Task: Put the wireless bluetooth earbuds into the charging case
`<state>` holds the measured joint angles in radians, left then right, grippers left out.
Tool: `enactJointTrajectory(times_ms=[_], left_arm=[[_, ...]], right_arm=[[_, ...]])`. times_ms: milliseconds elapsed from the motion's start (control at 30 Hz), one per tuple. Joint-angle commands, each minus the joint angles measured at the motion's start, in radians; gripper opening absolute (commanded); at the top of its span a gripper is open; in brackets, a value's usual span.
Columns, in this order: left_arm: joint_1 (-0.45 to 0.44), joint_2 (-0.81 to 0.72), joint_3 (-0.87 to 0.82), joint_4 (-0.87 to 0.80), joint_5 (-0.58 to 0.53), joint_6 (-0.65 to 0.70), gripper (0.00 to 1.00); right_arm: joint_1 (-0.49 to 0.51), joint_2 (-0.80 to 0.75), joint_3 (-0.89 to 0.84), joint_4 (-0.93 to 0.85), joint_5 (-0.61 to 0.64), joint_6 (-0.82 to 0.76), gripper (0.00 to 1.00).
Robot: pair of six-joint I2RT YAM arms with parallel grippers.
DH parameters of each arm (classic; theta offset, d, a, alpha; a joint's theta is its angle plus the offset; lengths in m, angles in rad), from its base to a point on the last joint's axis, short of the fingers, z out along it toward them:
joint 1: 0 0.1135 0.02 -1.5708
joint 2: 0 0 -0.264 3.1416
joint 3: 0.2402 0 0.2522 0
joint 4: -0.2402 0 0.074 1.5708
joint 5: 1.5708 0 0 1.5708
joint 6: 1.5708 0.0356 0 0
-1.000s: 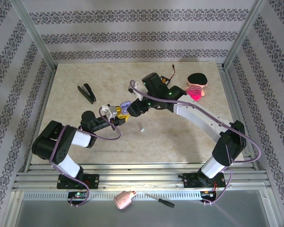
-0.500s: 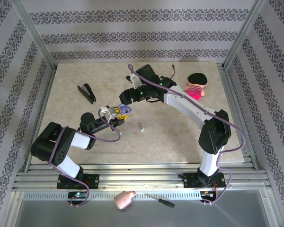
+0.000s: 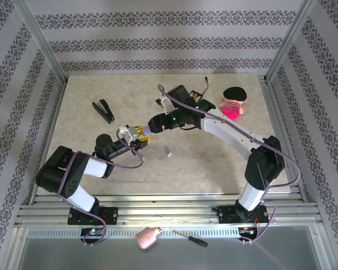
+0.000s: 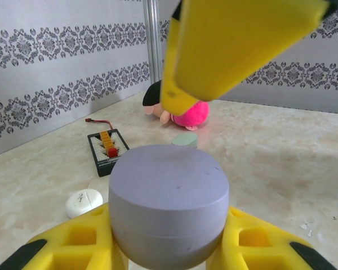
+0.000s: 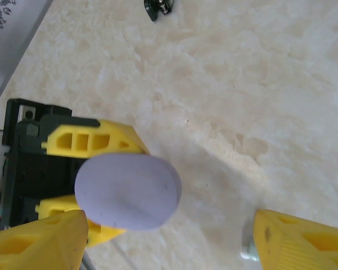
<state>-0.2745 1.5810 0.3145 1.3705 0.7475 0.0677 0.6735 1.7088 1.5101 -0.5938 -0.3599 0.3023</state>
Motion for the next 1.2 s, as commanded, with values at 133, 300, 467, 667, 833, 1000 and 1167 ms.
enactJointTrajectory(times_ms=[133,300,467,667,833,1000,1167], left_arm=[[-0.005,-0.03,0.041,0.056,-0.002,-0.06,0.06],[-0.018,-0.03,0.089,0.056,-0.004,-0.095,0.06],[-0.033,-0.007,0.137,0.056,0.017,-0.102,0.07],[-0.048,-0.008,0.155,0.056,0.018,-0.112,0.07],[-0.054,-0.02,0.147,0.056,0.018,-0.117,0.07],[-0.055,-0.021,0.145,0.056,0.032,-0.12,0.06],[-0.055,-0.021,0.146,0.056,0.039,-0.12,0.11]], right_arm=[[-0.08,-0.151,-0.234,0.327,-0.18,0.342,0.77],[-0.114,-0.178,-0.488,0.879,-0.389,0.724,0.75],[-0.092,-0.145,-0.567,1.094,-0.42,0.853,0.74],[-0.094,-0.072,-0.632,1.374,-0.436,1.027,0.66],[-0.097,-0.058,-0.651,1.379,-0.427,1.019,0.44],[-0.1,-0.052,-0.654,1.381,-0.426,1.01,0.23],[-0.103,-0.051,-0.643,1.361,-0.433,0.984,0.16]])
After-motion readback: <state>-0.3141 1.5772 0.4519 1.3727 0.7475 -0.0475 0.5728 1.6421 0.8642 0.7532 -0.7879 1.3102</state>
